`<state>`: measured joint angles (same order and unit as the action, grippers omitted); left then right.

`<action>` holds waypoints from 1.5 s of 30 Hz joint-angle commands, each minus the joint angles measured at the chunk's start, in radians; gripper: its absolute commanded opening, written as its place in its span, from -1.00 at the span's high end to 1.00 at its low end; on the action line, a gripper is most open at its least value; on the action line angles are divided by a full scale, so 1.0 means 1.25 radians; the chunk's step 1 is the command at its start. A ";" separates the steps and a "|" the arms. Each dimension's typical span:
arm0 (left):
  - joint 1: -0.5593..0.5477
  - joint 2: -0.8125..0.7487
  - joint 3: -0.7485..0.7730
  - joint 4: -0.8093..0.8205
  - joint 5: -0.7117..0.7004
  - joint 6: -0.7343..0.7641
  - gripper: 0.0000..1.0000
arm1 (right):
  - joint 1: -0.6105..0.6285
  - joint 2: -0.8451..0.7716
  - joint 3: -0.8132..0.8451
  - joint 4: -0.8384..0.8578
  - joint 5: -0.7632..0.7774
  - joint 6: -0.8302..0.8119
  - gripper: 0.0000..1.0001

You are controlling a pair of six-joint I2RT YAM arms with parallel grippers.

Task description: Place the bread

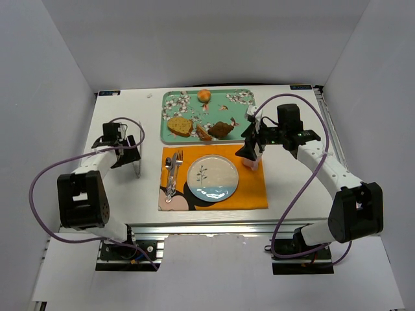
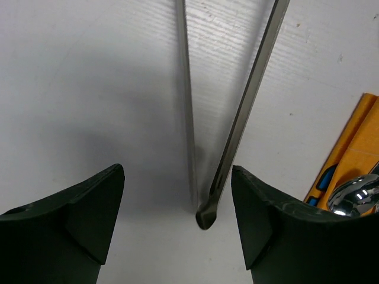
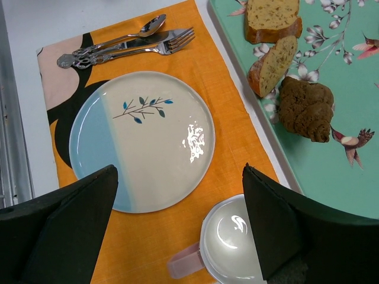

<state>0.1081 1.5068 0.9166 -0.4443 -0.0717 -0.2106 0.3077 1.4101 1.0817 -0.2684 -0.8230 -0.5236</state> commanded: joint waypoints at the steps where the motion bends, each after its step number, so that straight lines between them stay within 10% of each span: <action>1: -0.009 0.024 0.050 0.067 0.075 0.034 -0.65 | -0.003 -0.027 -0.005 0.007 0.001 0.008 -0.79; 19: -0.073 0.174 0.087 0.092 -0.047 0.022 -0.46 | -0.015 -0.016 0.007 0.007 0.008 0.026 -0.79; 33: -0.091 0.135 0.040 0.146 0.077 -0.057 0.97 | -0.069 -0.030 0.001 0.011 0.001 0.026 -0.79; 45: -0.199 0.176 0.338 0.233 0.367 -0.419 0.90 | -0.089 -0.027 -0.014 0.052 -0.017 0.058 -0.79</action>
<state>-0.1045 1.7133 1.2657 -0.2653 0.2466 -0.5584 0.2025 1.4006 1.0776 -0.2512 -0.8161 -0.4768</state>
